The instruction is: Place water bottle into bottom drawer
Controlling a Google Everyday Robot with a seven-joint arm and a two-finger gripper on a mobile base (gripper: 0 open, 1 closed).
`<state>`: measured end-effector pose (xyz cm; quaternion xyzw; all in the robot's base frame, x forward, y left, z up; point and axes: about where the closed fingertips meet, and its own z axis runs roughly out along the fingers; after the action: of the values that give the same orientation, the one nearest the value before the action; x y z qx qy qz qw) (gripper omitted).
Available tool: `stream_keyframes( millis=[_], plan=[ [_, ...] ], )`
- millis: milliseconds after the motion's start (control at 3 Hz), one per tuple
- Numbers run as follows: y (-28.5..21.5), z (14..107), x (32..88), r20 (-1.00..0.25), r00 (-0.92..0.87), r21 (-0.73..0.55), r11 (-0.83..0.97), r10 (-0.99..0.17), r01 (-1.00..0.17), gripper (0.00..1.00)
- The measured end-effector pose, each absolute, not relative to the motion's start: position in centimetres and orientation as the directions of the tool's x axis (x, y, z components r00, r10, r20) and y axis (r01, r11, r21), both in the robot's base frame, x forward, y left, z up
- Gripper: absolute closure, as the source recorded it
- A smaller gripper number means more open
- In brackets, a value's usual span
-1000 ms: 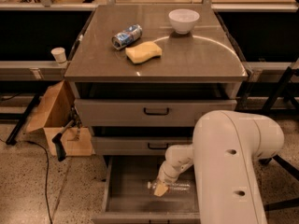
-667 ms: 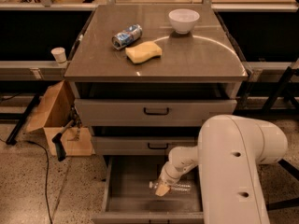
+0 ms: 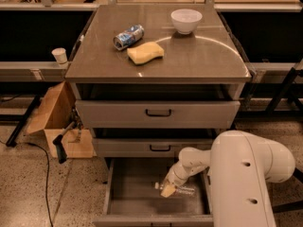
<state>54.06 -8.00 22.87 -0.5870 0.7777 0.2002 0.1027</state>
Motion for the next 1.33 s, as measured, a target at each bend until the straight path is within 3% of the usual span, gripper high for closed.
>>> stream_keyframes(
  millis=[1000, 1333],
  plan=[
    [-8.5, 18.1, 54.9, -0.379, -0.334, 0.258, 0.248, -0.863, -0.934, 1.0],
    [-8.5, 18.1, 54.9, -0.379, -0.334, 0.258, 0.248, -0.863, -0.934, 0.74]
  ],
)
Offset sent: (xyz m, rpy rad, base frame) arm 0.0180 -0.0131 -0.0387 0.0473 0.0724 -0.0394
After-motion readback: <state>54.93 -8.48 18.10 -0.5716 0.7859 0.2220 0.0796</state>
